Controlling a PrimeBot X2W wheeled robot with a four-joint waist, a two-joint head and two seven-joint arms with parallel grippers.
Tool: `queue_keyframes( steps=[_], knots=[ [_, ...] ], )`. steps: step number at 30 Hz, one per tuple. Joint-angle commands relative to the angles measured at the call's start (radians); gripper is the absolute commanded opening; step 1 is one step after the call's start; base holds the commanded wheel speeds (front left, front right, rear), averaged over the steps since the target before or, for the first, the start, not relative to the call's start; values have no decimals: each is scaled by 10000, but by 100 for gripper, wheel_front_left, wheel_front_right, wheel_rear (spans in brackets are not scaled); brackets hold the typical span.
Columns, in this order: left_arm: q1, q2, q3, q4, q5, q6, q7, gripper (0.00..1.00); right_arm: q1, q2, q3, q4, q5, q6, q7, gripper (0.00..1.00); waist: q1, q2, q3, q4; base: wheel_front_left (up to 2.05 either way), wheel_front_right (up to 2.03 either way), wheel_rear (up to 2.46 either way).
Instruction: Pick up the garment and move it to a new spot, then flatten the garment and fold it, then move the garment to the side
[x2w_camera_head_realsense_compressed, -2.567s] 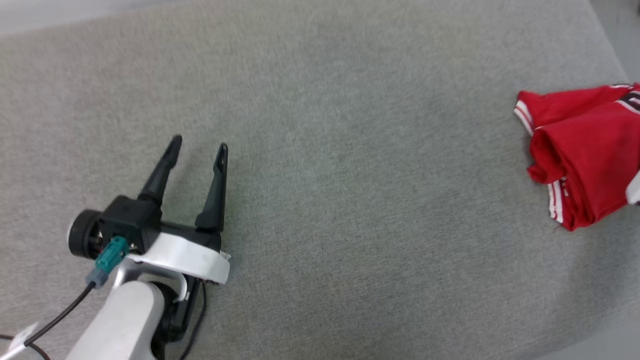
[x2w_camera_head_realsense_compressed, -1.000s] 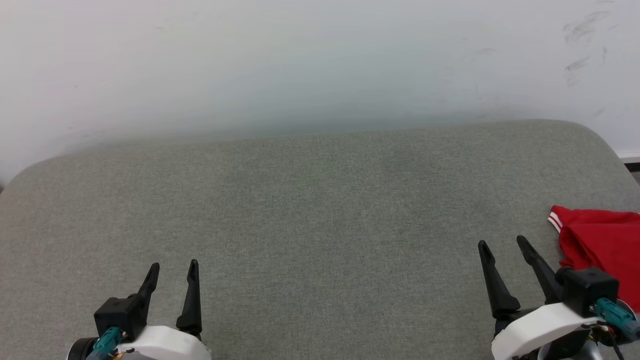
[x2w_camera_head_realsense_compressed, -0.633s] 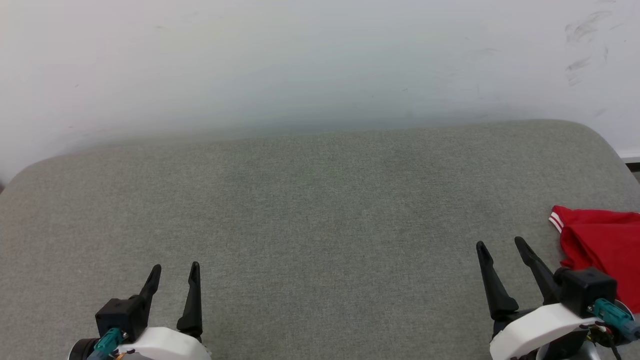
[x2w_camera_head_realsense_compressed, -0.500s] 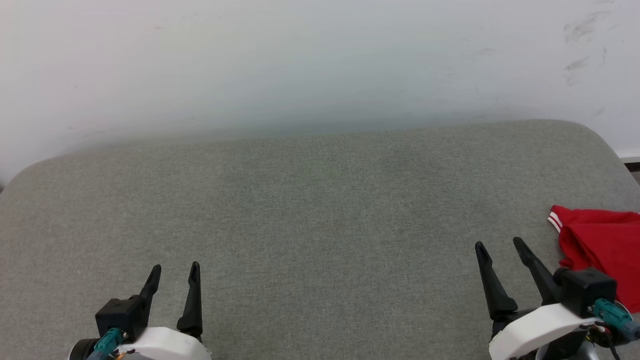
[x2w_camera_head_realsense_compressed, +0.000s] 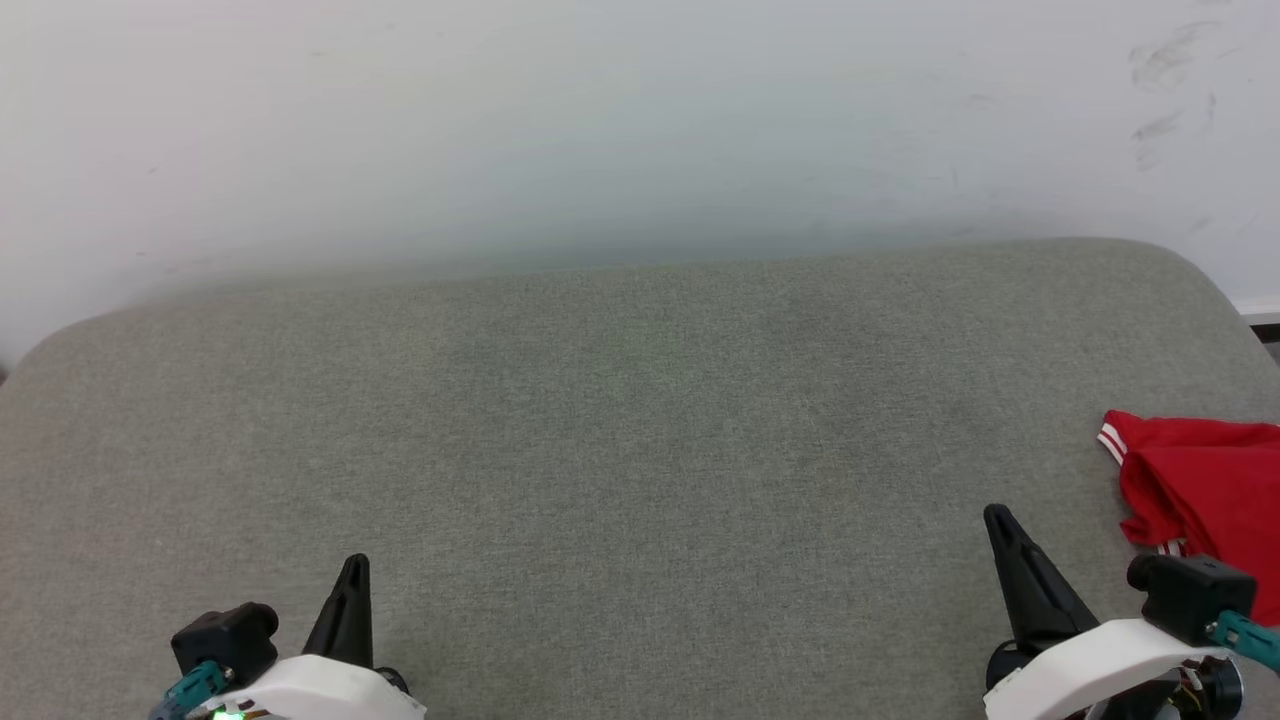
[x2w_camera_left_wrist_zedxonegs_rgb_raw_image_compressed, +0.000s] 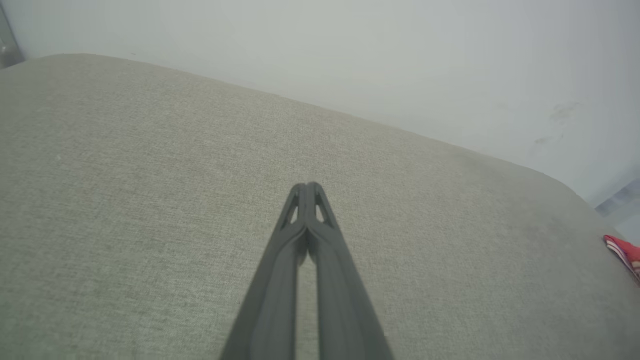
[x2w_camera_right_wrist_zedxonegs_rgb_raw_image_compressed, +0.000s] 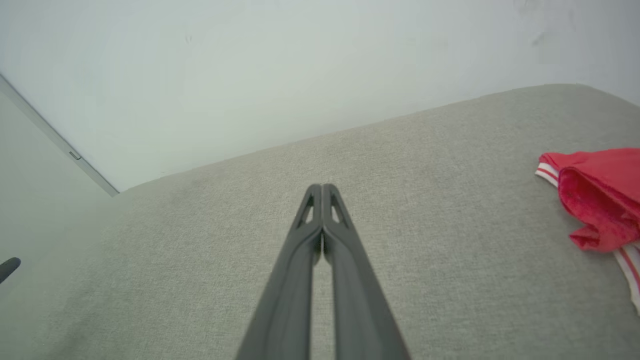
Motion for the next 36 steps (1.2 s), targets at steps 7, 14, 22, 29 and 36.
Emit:
queue_keyframes(
  steps=[7, 14, 22, 29, 36],
  knots=[
    [-409, -237, 562, 12, -1093, -381, 351, 0, -473, -98, -99, 135, 1568, -1, 31, 0, 0, 0, 19, 43, 0, 0, 0],
    [-513, -477, 914, 111, -1911, -657, 633, 0, -612, -125, -173, 336, 2725, -1, 76, 0, 0, 0, 37, 83, 0, 0, 0],
    [-612, -738, 1290, 190, -2770, -947, 931, 0, -748, -146, -260, 548, 3935, -1, 123, 0, 0, 0, 58, 128, 0, 0, 0],
    [-688, -957, 1598, 238, -3463, -1178, 1177, 0, -846, -158, -335, 722, 4905, -2, 171, 0, 0, 0, 76, 168, 0, 0, 0],
    [-756, -1152, 1885, 286, -4105, -1402, 1399, 0, -960, -165, -410, 881, 5803, -2, 218, 0, 0, 0, 95, 207, 0, 0, 0]
  ],
)
